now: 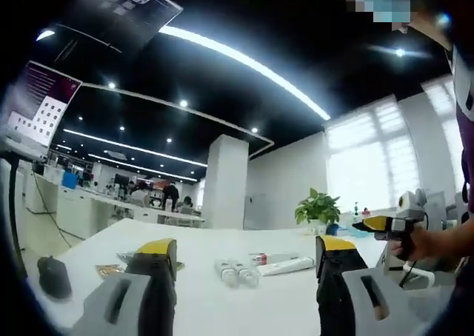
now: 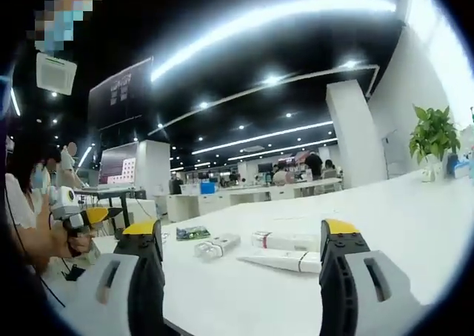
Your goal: Arrange the skincare products in the storage area until every visible bottle or jar stands upright without overlapping.
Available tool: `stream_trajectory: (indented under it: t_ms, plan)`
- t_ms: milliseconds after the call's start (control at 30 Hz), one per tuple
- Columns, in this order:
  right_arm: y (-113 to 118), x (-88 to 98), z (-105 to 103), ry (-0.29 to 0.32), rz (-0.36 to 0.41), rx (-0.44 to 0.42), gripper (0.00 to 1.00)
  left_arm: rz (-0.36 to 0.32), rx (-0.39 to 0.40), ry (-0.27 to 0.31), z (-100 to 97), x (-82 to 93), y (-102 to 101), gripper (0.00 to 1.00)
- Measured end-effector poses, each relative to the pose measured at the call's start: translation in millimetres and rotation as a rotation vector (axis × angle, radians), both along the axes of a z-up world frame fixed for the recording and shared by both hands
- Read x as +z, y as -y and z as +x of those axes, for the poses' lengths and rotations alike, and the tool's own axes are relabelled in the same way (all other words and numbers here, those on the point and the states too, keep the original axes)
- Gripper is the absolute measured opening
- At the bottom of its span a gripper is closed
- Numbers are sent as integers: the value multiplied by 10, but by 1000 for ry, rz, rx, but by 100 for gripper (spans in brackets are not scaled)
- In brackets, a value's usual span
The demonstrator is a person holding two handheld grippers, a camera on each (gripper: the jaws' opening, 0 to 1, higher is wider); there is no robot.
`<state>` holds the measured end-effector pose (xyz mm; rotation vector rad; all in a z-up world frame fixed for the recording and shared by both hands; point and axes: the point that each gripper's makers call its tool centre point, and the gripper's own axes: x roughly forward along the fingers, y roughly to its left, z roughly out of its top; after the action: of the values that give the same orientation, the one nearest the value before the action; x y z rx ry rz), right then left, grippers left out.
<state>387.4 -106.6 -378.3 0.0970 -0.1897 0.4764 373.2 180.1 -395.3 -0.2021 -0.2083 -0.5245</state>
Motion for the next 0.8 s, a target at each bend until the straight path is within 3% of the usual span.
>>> stream_trajectory:
  t_ms: [133, 433, 800]
  plan:
    - [-33, -4, -34, 18, -42, 12, 76, 21, 3, -7, 3, -32, 11, 80]
    - [-32, 56, -48, 31, 15, 33, 84, 24, -19, -15, -8, -64, 50, 76]
    - [-113, -34, -34, -4, -1, 62, 87, 6, -6, -12, 55, -103, 21, 90]
